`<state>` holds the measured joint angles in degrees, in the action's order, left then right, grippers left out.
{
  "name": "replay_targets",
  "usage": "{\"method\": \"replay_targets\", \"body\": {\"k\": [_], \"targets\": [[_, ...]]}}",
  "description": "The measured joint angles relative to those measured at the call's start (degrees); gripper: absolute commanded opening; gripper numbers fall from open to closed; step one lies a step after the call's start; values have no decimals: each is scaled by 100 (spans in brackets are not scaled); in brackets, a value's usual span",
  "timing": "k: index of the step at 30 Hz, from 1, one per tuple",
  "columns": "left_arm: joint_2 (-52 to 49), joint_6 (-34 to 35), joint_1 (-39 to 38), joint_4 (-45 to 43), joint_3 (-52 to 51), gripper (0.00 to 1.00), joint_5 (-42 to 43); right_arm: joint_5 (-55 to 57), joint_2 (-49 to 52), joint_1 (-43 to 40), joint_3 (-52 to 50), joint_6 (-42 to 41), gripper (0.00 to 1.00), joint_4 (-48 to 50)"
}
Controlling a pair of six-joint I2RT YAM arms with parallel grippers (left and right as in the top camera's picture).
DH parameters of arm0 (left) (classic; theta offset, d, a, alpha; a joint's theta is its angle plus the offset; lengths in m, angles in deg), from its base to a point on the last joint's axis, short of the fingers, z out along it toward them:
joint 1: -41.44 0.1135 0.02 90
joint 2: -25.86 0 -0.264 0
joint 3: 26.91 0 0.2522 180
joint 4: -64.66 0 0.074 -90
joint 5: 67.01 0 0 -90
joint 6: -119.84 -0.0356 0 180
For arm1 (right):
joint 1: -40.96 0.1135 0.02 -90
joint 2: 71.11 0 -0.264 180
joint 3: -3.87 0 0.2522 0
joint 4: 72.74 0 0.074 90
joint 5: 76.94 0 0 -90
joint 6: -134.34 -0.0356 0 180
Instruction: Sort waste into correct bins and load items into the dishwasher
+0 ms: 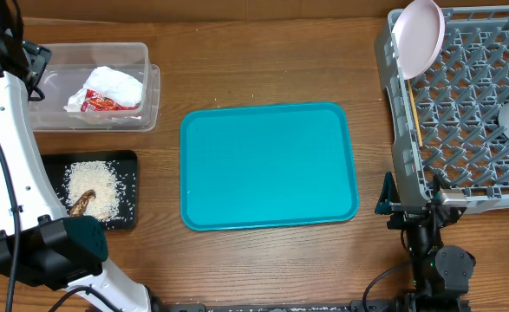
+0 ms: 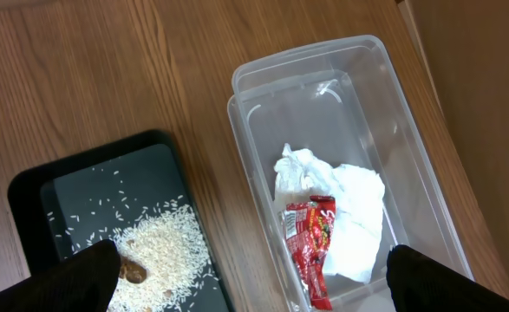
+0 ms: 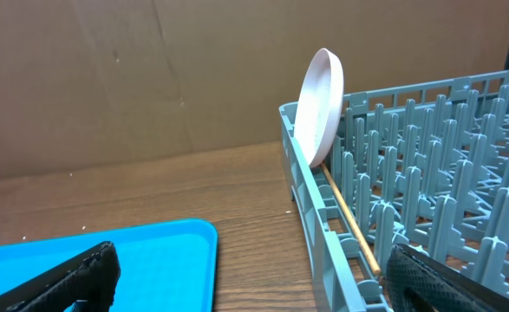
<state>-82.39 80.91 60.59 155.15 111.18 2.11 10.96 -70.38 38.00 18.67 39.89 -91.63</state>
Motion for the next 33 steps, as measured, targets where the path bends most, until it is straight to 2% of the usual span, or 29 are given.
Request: {"method": "replay_targets", "body": {"k": [33], "targets": [[-46,-39,-4,26,0,100,2,0,0,0,0,-2,100,-2]]}}
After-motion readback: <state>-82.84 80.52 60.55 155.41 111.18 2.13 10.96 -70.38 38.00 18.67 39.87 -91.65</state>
